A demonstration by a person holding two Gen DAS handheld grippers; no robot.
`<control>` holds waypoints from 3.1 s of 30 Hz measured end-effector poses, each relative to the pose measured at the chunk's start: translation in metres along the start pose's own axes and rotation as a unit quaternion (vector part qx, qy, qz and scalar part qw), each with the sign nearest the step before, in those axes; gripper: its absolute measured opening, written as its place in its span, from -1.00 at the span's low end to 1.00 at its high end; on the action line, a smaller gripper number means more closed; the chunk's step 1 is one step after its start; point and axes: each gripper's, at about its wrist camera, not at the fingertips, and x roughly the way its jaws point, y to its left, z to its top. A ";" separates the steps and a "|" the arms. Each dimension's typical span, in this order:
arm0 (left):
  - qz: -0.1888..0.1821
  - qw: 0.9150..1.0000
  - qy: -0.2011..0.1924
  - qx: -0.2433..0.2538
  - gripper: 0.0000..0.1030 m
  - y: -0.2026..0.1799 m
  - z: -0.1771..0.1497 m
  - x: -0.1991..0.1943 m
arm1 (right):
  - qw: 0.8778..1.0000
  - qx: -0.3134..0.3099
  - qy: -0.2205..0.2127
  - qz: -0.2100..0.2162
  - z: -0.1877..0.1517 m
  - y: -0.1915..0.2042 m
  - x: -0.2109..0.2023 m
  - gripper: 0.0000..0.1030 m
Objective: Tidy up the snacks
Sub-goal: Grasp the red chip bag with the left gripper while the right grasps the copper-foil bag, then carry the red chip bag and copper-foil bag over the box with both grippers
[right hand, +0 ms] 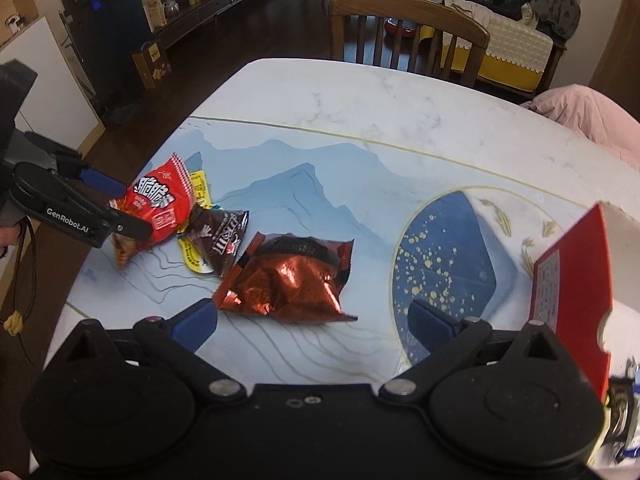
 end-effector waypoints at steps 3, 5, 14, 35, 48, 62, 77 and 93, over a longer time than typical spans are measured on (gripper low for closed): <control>0.028 0.999 -0.004 0.017 0.50 -0.004 0.005 0.004 | 1.000 -0.011 0.007 -0.006 0.007 0.002 0.014 0.98; 0.039 0.999 -0.012 0.029 0.50 -0.007 0.006 0.003 | 1.000 -0.011 0.009 -0.005 0.011 0.003 0.022 0.98; 0.055 0.996 -0.005 0.071 0.50 -0.012 0.012 0.011 | 0.998 -0.040 0.038 0.012 0.019 0.009 0.059 0.98; 0.063 0.998 0.008 -0.029 0.60 -0.001 0.004 0.029 | 0.999 -0.024 0.041 0.013 0.005 0.007 0.071 0.29; 0.058 0.992 -0.013 -0.109 0.45 -0.022 -0.038 0.008 | 0.999 0.030 0.032 0.024 -0.022 -0.002 0.044 -0.03; 0.032 0.985 -0.064 -0.154 0.45 -0.086 -0.066 -0.059 | 0.998 0.051 -0.015 0.042 -0.057 -0.016 -0.045 -0.04; 0.002 0.990 -0.113 -0.079 0.46 -0.213 -0.018 -0.109 | 0.993 0.095 -0.072 0.018 -0.097 -0.100 -0.137 -0.03; -0.006 0.991 -0.131 0.006 0.46 -0.358 0.063 -0.091 | 0.984 0.147 -0.095 -0.042 -0.122 -0.233 -0.166 -0.05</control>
